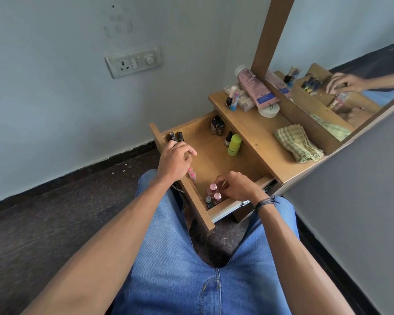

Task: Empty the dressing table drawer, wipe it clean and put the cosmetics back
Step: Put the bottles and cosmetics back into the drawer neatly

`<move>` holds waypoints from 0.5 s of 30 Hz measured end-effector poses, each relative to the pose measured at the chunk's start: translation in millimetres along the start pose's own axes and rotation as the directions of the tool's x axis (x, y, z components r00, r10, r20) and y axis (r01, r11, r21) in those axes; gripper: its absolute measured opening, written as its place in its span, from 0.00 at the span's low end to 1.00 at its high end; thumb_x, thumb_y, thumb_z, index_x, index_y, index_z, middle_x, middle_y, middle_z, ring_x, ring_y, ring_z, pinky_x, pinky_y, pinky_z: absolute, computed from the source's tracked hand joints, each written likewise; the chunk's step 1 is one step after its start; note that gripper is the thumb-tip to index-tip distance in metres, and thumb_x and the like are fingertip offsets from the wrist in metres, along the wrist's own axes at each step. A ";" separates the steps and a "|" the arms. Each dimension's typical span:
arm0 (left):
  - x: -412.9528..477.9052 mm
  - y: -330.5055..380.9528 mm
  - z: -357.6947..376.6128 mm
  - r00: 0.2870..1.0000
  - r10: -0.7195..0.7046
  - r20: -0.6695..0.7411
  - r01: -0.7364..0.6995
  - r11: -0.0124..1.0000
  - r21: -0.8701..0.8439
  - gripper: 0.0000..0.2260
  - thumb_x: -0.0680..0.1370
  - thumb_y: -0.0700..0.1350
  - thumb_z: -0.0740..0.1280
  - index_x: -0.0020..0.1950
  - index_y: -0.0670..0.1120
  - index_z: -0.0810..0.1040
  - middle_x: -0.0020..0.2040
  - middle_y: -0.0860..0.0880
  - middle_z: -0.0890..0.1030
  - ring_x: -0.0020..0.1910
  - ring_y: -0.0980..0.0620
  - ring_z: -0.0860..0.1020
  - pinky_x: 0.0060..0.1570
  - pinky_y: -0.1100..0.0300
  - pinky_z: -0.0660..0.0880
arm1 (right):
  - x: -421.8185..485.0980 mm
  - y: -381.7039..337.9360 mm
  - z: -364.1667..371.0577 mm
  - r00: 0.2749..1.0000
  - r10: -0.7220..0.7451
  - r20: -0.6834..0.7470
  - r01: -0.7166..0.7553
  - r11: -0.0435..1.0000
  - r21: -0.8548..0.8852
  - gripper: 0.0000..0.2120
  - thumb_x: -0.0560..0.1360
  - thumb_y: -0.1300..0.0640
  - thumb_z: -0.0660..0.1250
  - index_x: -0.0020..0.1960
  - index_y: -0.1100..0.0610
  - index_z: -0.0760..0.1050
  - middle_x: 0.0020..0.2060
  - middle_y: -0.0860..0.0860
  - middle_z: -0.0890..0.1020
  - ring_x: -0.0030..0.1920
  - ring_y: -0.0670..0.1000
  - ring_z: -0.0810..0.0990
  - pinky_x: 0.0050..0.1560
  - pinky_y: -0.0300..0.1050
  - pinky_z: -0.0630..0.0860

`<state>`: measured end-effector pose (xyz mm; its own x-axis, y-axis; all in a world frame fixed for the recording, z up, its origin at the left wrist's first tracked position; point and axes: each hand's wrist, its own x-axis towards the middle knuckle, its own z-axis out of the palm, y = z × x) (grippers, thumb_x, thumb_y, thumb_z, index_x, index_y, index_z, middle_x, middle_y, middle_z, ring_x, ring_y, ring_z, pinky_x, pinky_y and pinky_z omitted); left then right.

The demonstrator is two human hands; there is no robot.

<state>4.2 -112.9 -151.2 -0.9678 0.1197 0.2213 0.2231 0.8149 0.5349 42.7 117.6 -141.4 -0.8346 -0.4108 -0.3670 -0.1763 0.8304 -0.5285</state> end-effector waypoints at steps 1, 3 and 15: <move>0.0 -0.2 -0.1 1.000 -0.001 0.000 0.001 1.000 0.002 0.08 0.77 0.40 0.69 0.48 0.52 0.83 0.51 0.58 0.82 0.58 0.54 0.71 0.61 0.57 0.68 | -1.4 -0.2 -0.5 1.000 0.000 0.014 0.000 1.000 -0.009 0.15 0.74 0.67 0.68 0.56 0.52 0.84 0.49 0.48 0.84 0.49 0.51 0.82 0.50 0.46 0.79; -0.2 -0.5 0.7 1.000 -0.003 -0.006 0.003 1.000 0.000 0.08 0.77 0.39 0.69 0.48 0.53 0.83 0.51 0.58 0.82 0.58 0.54 0.71 0.61 0.57 0.68 | -4.7 0.0 -1.3 1.000 0.005 0.031 -0.004 1.000 -0.010 0.20 0.74 0.70 0.65 0.58 0.51 0.83 0.52 0.48 0.85 0.51 0.52 0.82 0.53 0.49 0.80; -1.2 -0.7 1.9 1.000 -0.002 -0.017 0.002 1.000 -0.003 0.08 0.77 0.39 0.69 0.47 0.52 0.83 0.49 0.58 0.82 0.57 0.56 0.71 0.58 0.59 0.68 | -10.5 -6.7 -0.4 0.997 -0.008 0.077 0.008 1.000 0.010 0.30 0.70 0.73 0.59 0.60 0.45 0.82 0.58 0.46 0.84 0.57 0.54 0.81 0.58 0.56 0.79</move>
<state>5.0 -112.5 -153.4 -0.9661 0.1085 0.2342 0.2217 0.8136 0.5375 52.5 116.5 -133.7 -0.7907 -0.4453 -0.4200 -0.1774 0.8234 -0.5391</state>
